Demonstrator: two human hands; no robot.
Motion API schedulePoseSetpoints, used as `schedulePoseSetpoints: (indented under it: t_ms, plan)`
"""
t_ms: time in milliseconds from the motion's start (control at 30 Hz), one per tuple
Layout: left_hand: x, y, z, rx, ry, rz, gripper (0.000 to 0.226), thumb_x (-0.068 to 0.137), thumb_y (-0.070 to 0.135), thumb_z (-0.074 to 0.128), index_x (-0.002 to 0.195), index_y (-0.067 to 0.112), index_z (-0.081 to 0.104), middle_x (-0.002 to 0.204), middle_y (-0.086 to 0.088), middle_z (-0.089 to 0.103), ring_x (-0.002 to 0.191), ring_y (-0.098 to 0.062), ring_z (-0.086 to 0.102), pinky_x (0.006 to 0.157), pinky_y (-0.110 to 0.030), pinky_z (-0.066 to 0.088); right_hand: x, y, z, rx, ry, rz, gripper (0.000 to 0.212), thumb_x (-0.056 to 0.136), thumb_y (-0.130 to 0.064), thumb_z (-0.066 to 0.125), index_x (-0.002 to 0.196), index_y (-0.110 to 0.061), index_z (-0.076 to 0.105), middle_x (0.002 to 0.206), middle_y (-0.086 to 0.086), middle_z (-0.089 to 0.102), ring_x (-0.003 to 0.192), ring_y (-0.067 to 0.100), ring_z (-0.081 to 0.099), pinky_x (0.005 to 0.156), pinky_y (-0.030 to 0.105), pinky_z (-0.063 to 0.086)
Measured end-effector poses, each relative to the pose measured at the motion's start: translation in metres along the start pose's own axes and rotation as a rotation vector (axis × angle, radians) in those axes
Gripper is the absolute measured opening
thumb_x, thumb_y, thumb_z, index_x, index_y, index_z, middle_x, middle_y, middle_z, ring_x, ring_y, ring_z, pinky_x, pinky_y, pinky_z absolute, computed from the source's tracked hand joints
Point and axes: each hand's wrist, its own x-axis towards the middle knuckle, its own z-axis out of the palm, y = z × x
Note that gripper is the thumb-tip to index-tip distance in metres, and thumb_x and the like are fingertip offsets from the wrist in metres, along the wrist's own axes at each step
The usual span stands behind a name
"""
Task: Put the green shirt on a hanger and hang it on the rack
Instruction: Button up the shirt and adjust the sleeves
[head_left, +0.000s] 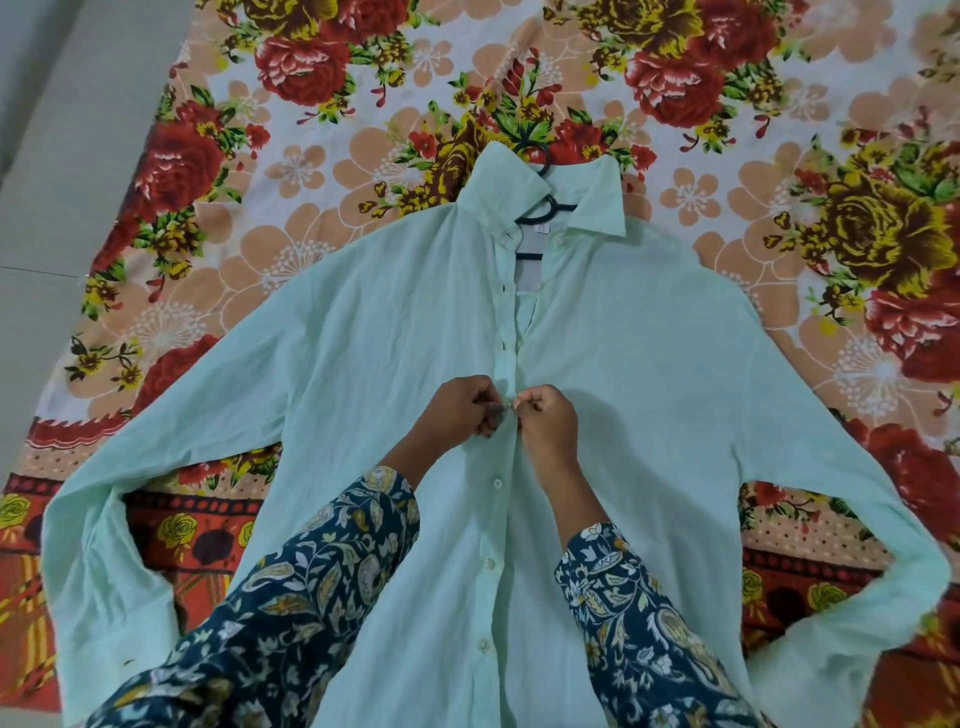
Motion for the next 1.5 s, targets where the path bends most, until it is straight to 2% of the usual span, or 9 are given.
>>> schedulePoseSetpoints:
  t_ms: [233, 367, 467, 600, 767, 933, 1100, 1367, 1500]
  plan:
    - [0.001, 0.002, -0.001, 0.036, 0.021, -0.053, 0.017, 0.091, 0.008, 0.052, 0.074, 0.009, 0.052, 0.065, -0.003, 0.058, 0.053, -0.009, 0.053, 0.047, -0.012, 0.042, 0.005, 0.001, -0.007, -0.020, 0.050, 0.014, 0.013, 0.085, -0.003, 0.051, 0.083, -0.012, 0.059, 0.075, -0.003, 0.058, 0.080, 0.023, 0.060, 0.076, 0.035, 0.051]
    - [0.021, 0.021, 0.004, 0.376, 0.261, 0.036, 0.018, 0.092, 0.024, 0.050, 0.087, 0.006, 0.050, 0.085, -0.009, 0.055, 0.074, -0.021, 0.052, 0.062, -0.029, 0.039, 0.030, -0.016, -0.016, -0.044, 0.038, -0.027, 0.012, 0.087, -0.005, 0.051, 0.084, -0.015, 0.059, 0.085, 0.006, 0.063, 0.079, 0.023, 0.060, 0.073, 0.033, 0.051]
    - [0.041, 0.038, 0.014, 0.653, 0.285, 0.054, 0.034, 0.094, 0.027, 0.042, 0.114, 0.000, 0.047, 0.116, -0.017, 0.052, 0.105, -0.033, 0.052, 0.079, -0.038, 0.043, 0.052, -0.033, -0.013, -0.160, -0.023, -0.080, 0.014, 0.088, -0.007, 0.053, 0.095, -0.009, 0.064, 0.097, 0.010, 0.067, 0.087, 0.022, 0.061, 0.077, 0.028, 0.047]
    - [0.060, 0.043, 0.024, 0.849, 0.289, -0.011, 0.037, 0.096, 0.025, 0.036, 0.123, 0.000, 0.041, 0.124, -0.018, 0.049, 0.112, -0.033, 0.050, 0.083, -0.038, 0.045, 0.072, -0.044, -0.006, -0.490, -0.061, -0.135, 0.021, 0.088, -0.008, 0.048, 0.104, -0.005, 0.062, 0.110, 0.012, 0.064, 0.102, 0.028, 0.059, 0.081, 0.031, 0.044]
    - [0.064, 0.038, 0.013, 0.624, 0.276, -0.040, 0.024, 0.089, 0.004, 0.041, 0.111, -0.002, 0.049, 0.117, -0.018, 0.049, 0.105, -0.034, 0.052, 0.077, -0.037, 0.043, 0.081, -0.043, 0.000, -0.655, -0.079, -0.152, 0.014, 0.085, -0.007, 0.046, 0.092, -0.006, 0.059, 0.104, 0.012, 0.059, 0.092, 0.029, 0.058, 0.069, 0.030, 0.038]
    - [0.065, 0.030, -0.005, 0.131, 0.320, -0.066, 0.027, 0.088, 0.006, 0.049, 0.063, 0.013, 0.039, 0.068, -0.001, 0.044, 0.067, -0.021, 0.044, 0.055, -0.025, 0.033, 0.078, -0.044, 0.001, -0.390, -0.023, -0.074, 0.014, 0.080, -0.004, 0.048, 0.081, -0.004, 0.062, 0.084, 0.007, 0.060, 0.078, 0.022, 0.055, 0.070, 0.032, 0.046]
    - [0.054, 0.027, -0.017, -0.230, 0.305, -0.086, 0.025, 0.084, 0.004, 0.059, 0.064, 0.013, 0.048, 0.064, -0.004, 0.050, 0.063, -0.019, 0.046, 0.062, -0.032, 0.039, 0.068, -0.056, -0.001, 0.076, -0.112, 0.125, 0.012, 0.077, -0.004, 0.063, 0.067, -0.005, 0.057, 0.059, 0.008, 0.052, 0.052, 0.018, 0.044, 0.049, 0.027, 0.037]
    - [0.049, 0.031, -0.018, -0.266, 0.281, -0.022, 0.023, 0.084, 0.003, 0.059, 0.066, 0.017, 0.056, 0.065, -0.005, 0.055, 0.067, -0.021, 0.050, 0.069, -0.034, 0.042, 0.065, -0.064, -0.001, 0.002, -0.161, 0.054, 0.022, 0.079, -0.007, 0.065, 0.060, -0.011, 0.054, 0.055, 0.004, 0.050, 0.050, 0.014, 0.042, 0.049, 0.024, 0.036]
    - [0.046, 0.036, -0.021, -0.210, 0.226, 0.026, 0.012, 0.088, 0.005, 0.055, 0.087, 0.002, 0.066, 0.076, -0.013, 0.063, 0.067, -0.021, 0.056, 0.073, -0.034, 0.048, 0.066, -0.060, 0.001, -0.051, -0.126, 0.019, 0.026, 0.080, -0.009, 0.063, 0.057, -0.017, 0.054, 0.060, 0.001, 0.055, 0.059, 0.016, 0.049, 0.059, 0.031, 0.042]
